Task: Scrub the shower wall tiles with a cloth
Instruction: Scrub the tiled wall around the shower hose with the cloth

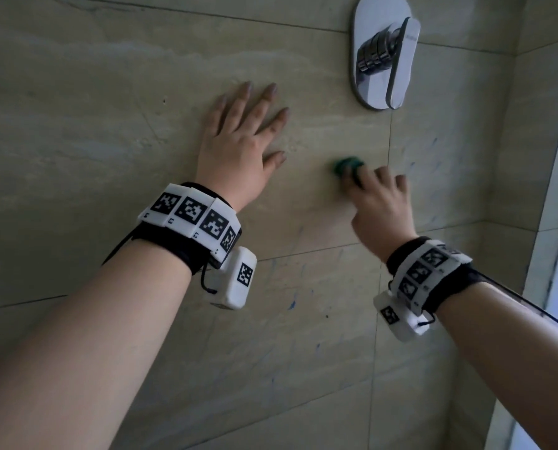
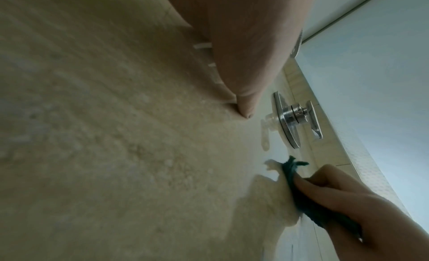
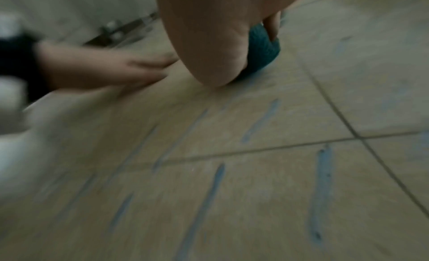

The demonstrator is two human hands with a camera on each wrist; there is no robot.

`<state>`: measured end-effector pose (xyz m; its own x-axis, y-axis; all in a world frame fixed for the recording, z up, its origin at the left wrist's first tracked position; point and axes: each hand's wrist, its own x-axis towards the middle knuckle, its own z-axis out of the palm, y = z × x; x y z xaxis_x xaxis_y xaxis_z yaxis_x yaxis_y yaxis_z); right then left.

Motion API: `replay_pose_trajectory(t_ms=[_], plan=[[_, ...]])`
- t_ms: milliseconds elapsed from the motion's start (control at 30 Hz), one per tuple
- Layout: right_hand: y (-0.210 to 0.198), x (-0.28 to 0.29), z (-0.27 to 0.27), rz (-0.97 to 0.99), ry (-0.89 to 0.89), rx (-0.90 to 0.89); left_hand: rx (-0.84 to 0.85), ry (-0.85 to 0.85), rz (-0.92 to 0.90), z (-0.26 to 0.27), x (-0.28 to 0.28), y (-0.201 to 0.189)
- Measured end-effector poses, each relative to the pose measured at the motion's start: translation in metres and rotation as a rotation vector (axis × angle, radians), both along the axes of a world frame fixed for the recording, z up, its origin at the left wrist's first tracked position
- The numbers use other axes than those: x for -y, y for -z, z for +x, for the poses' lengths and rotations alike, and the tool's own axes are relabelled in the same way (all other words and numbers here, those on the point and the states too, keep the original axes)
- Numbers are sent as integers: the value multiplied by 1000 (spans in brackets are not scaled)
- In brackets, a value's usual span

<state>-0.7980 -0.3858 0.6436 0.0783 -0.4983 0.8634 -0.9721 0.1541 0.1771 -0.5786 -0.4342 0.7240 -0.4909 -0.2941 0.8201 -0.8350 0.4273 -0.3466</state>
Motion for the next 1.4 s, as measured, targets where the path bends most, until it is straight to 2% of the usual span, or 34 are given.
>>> replay_pose_trajectory(t_ms=[100, 167, 233, 333, 400, 467, 533, 600, 700, 767, 833, 967, 1033, 1100, 1167, 1333, 1400], plan=[[-11, -4, -4, 87, 151, 372, -11, 6, -3, -1, 0, 3], [-10, -3, 7, 76, 181, 473, -18, 12, 3, -2, -1, 3], [-3, 0, 24, 61, 143, 449, -25, 18, 5, -3, -1, 4], [16, 4, 48, 8, -43, 252, -28, 32, 2, -3, -2, 5], [23, 5, 46, -38, -137, 78, -21, 29, -4, -3, -2, 5], [23, 5, 30, -31, -165, -14, -2, 10, -3, -1, -1, 6], [20, 3, 10, -32, -114, 64, 4, 9, -6, 2, -1, 7], [16, 1, -3, -4, 10, 261, 15, 15, -5, 6, -1, 11], [12, 1, 6, 95, 160, 484, 32, 2, 17, 9, -2, 18], [12, 1, 22, 88, 161, 522, 19, 10, 21, 8, -3, 22], [18, 1, 42, 58, 58, 429, 8, 16, 22, 7, -3, 23], [50, 3, 79, -42, -257, -53, 46, -11, 41, 10, -3, 20], [54, 3, 77, -38, -299, -221, 61, -9, 30, 12, -3, 20], [49, 2, 62, -45, -259, -251, 58, -4, 20, 13, -2, 20], [44, 5, 42, -40, -175, -102, 52, -8, 31, 13, -3, 21], [30, 1, 2, 14, 78, 420, 45, -9, 49, 11, -4, 23], [26, -1, 1, 33, 137, 535, 38, -2, 54, 11, -5, 23]])
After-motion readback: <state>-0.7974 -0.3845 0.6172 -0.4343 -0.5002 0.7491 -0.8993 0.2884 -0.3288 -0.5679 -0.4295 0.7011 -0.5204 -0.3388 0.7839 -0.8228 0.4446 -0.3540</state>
